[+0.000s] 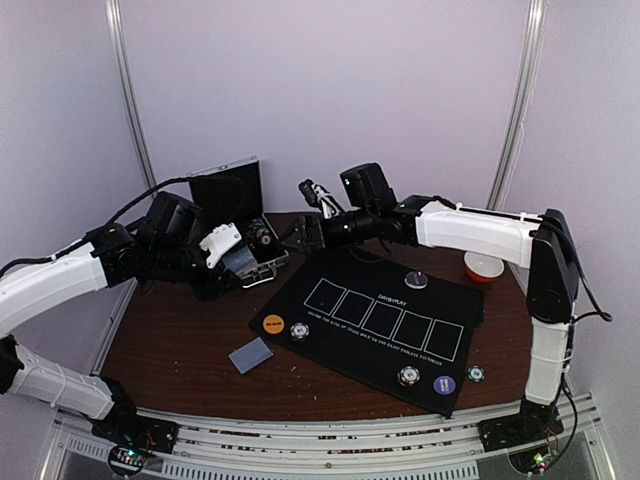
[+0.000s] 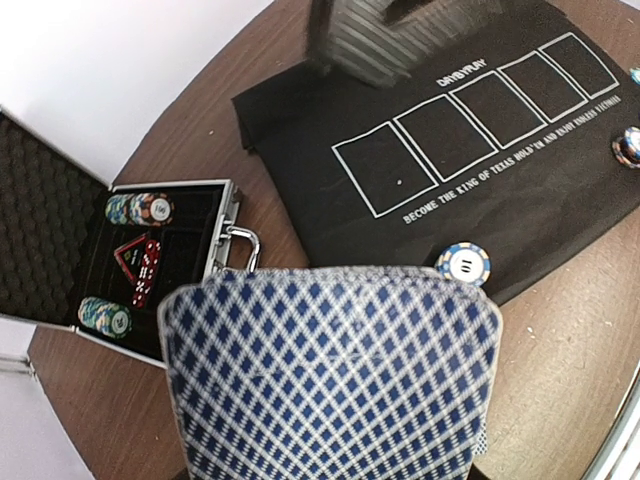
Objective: Distribute texas hold em gaming equipment
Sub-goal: Pick up the poker card from the face-down deck piles.
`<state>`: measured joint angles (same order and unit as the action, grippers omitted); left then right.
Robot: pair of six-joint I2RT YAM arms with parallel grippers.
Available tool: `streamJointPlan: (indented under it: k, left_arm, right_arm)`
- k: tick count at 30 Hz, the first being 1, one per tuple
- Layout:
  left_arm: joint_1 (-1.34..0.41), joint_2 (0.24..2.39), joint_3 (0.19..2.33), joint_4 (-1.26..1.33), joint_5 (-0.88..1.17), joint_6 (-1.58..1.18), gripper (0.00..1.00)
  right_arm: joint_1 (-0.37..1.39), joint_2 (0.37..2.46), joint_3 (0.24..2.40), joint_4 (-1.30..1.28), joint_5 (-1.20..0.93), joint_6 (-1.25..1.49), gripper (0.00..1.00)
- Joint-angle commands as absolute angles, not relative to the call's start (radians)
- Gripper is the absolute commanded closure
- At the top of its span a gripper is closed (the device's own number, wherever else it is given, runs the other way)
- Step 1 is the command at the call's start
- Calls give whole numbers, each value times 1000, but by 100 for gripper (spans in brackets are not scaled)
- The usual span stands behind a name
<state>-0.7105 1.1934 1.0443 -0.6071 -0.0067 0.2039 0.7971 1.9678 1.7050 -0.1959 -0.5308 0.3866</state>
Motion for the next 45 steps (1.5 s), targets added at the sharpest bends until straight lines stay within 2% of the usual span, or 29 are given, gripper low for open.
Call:
streamJointPlan:
  k: [1,14,20,25,34,40,45]
  left_arm:
    - [-731,1184,1079,-593,63,271,53]
    - [-738,1202,1090,-598,44,271,53]
    - [-739,1203,1093,-598,41,276,56]
    - [-739,1192,1079,-597,25,279,57]
    - [-739,1195,1071,-597,28,280,58]
    - [-739,1195,1068,-597,22,279,58]
    - [-738,1197,1064,-597,15,278,58]
  right_arm:
    - [814,1998,1615,304,-833,788,5]
    - [875,2112,1714,269,-860,755,12]
    - [882,2172,1863,-44,-780,589,27]
    - [878,2127,1843,-95,-737,530,36]
    - [869,2090,1848,-182,-683,469,59]
    - [869,2083,1868,-220,-683,450,68]
    - [869,2071,1883,-266,-672,423,82]
